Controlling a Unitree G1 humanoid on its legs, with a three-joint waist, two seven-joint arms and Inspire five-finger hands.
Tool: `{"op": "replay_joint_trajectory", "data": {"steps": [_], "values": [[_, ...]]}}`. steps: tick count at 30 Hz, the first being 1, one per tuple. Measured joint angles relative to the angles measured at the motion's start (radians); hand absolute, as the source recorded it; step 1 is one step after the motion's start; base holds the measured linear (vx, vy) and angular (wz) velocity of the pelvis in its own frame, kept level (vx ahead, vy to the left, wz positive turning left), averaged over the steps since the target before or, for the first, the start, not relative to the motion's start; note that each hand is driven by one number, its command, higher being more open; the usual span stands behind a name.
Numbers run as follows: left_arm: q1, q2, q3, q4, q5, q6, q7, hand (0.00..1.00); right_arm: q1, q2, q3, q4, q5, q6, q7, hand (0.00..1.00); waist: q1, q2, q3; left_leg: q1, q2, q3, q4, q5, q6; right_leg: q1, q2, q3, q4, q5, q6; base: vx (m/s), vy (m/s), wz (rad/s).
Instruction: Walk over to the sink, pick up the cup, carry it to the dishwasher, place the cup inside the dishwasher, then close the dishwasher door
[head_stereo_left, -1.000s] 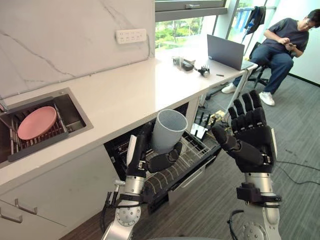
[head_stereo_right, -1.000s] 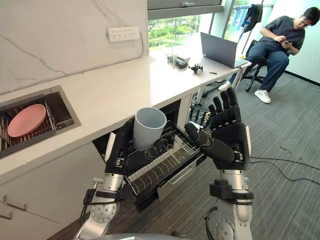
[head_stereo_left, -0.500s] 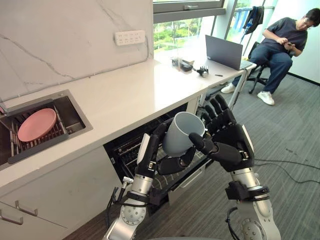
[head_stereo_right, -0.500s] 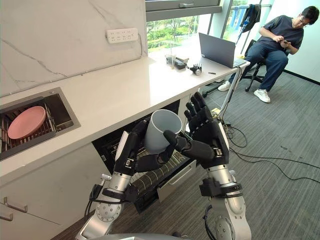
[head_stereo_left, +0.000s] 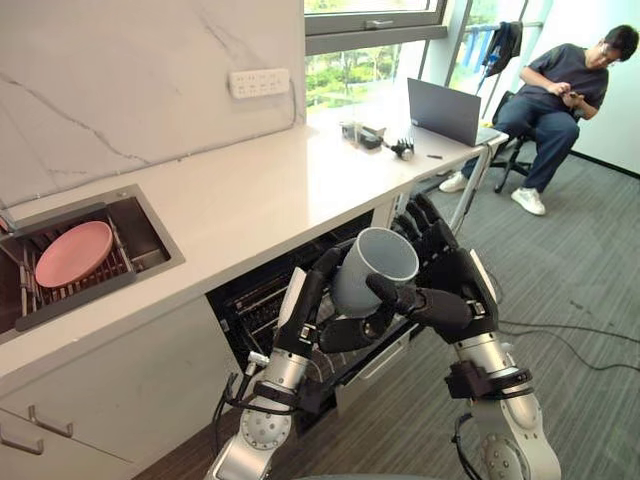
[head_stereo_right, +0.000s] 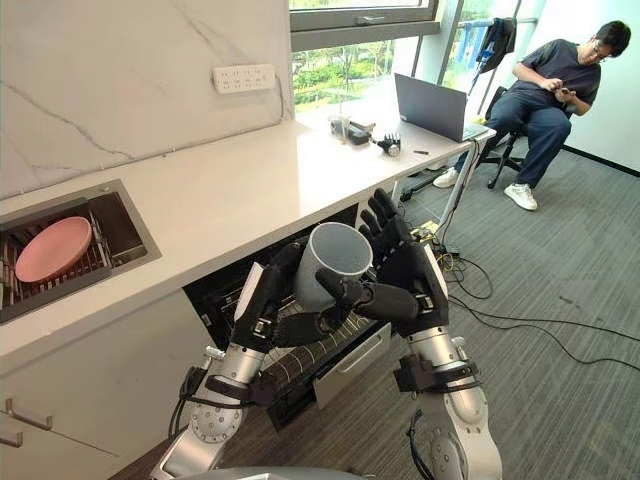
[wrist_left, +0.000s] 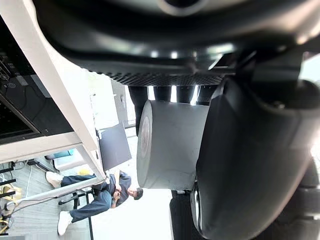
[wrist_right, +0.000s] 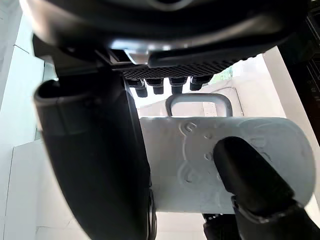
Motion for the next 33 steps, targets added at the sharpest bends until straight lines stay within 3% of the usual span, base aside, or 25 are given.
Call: {"op": "replay_joint_trajectory", "data": {"steps": [4,5,13,22,29,30,33], "values": [[0.000,0.001,0.001,0.000,-0.028,-0.007,-0.009,0.00,-0.015,0.000,0.003,0.000,-0.001,0.015,0.000,1.00,0.000,0.000,-0.004,0.000,0.000,0.000,0.000,0.000,0.000,-0.001,-0.001,-0.006,0.000,-0.001,-0.001,-0.01,-0.009,0.00],[0.000,0.001,0.001,0.000,-0.037,-0.007,-0.013,0.00,-0.020,0.000,0.004,0.000,-0.002,0.020,0.000,0.00,0.000,0.000,-0.005,0.000,0.000,0.000,0.000,0.000,0.000,-0.001,-0.002,-0.010,0.000,-0.001,-0.001,0.00,0.000,0.00],[0.000,0.019,0.003,0.000,-0.074,-0.013,-0.028,0.00,-0.046,-0.004,0.004,0.008,-0.029,0.040,-0.010,0.00,0.000,-0.001,-0.005,0.000,0.000,0.000,-0.004,0.000,0.000,-0.003,-0.008,-0.039,0.000,0.001,-0.001,0.00,-0.009,0.00],[0.000,0.018,-0.016,0.000,-0.095,-0.031,-0.028,0.00,-0.048,-0.005,0.017,0.019,-0.106,-0.037,-0.058,0.00,-0.002,-0.003,-0.006,0.000,-0.001,0.000,-0.007,0.000,0.000,-0.006,-0.007,-0.036,0.000,0.007,0.008,-0.02,-0.033,-0.01],[0.000,0.020,-0.013,0.000,-0.095,-0.035,-0.022,0.00,-0.048,0.001,0.029,0.019,-0.108,-0.047,-0.070,0.00,-0.001,-0.004,-0.007,0.000,-0.001,0.000,-0.007,0.000,0.000,-0.007,-0.007,-0.035,0.000,0.007,0.008,-0.02,-0.029,-0.01],[0.000,0.020,-0.013,0.000,-0.096,-0.035,-0.022,1.00,-0.048,0.004,0.030,0.019,-0.107,-0.047,-0.071,0.00,0.000,-0.004,-0.007,0.000,-0.001,0.000,-0.007,0.000,0.000,-0.007,-0.007,-0.035,0.000,0.007,0.008,-0.02,-0.032,0.00],[0.000,0.019,-0.013,0.000,-0.103,-0.034,-0.024,1.00,-0.047,0.010,0.032,0.018,-0.105,-0.049,-0.075,0.00,0.000,-0.004,-0.007,0.000,-0.001,0.000,-0.008,0.000,0.000,-0.007,-0.007,-0.035,0.000,0.006,0.007,-0.02,-0.031,0.00]]}}
